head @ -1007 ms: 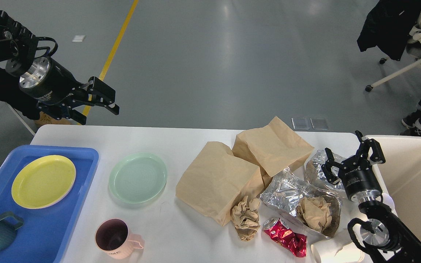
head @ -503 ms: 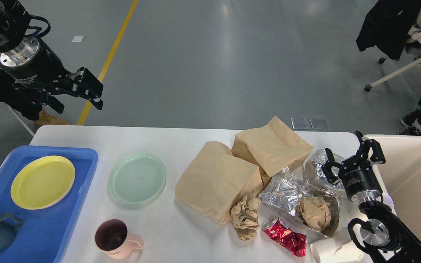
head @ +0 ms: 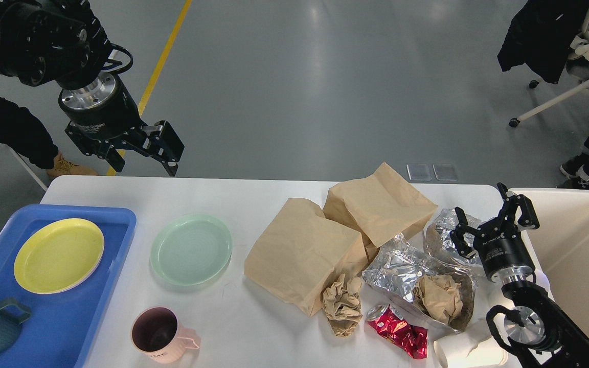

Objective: Tidy desktop
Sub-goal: 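Lower the left gripper onto the pink mug and grasp it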

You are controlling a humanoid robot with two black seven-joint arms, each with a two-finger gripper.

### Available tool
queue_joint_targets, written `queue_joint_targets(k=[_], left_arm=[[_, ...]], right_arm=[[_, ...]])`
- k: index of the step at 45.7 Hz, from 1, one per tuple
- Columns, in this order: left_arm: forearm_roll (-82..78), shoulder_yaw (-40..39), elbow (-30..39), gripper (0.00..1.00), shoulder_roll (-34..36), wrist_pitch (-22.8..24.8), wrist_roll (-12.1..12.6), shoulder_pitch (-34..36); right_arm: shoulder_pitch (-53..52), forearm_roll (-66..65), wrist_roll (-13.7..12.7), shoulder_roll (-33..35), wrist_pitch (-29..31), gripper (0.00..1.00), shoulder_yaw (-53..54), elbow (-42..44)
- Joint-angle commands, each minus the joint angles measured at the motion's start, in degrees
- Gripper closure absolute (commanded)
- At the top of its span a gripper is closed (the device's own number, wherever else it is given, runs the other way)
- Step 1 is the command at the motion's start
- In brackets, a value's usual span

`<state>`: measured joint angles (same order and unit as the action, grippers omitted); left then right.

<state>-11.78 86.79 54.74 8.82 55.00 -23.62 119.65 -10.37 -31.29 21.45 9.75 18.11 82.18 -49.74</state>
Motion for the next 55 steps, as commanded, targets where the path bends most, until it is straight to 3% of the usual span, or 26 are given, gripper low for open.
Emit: queue_joint_targets(k=[1, 5, 11, 17, 20, 30, 41, 55], left_arm=[[0.1, -0.3, 0.6, 0.04, 0.6, 0.0, 0.1, 0.6], [0.6, -0.2, 3.9, 0.04, 1.6, 0.0, 0.2, 2.1], [1.3, -0.1, 16.4, 0.04, 5.8, 0.0, 2.7, 4.2], [1.2, 0.0, 29.7, 0.04, 6.2, -17.8, 8.4, 4.1], [1.2, 0.0, 33.8, 0.04, 5.6, -23.4, 10.3, 4.0], [1.2, -0.4, 34.7, 0.04, 5.2, -24.3, 11.3, 2.9], [0.6, -4.3, 34.6, 0.04, 6.3, -23.7, 17.3, -5.6], [0.6, -7.4, 31.4, 0.04, 5.2, -23.8, 21.4, -15.3]], right_arm=[[0.0, 0.0, 0.0, 0.0, 0.0, 0.00, 0.0, 0.0], [0.0, 0.0, 0.0, 0.0, 0.0, 0.00, 0.0, 0.0], [0.0, 0.0, 0.0, 0.0, 0.0, 0.00, 0.0, 0.0], [0.0, 0.0, 0.0, 0.0, 0.0, 0.00, 0.0, 0.0], [0.0, 0.0, 0.0, 0.0, 0.0, 0.00, 0.0, 0.0], [0.0, 0.0, 0.0, 0.0, 0.0, 0.00, 0.0, 0.0], [0.0, 0.0, 0.0, 0.0, 0.0, 0.00, 0.0, 0.0], [0.0, 0.0, 0.0, 0.0, 0.0, 0.00, 0.0, 0.0]])
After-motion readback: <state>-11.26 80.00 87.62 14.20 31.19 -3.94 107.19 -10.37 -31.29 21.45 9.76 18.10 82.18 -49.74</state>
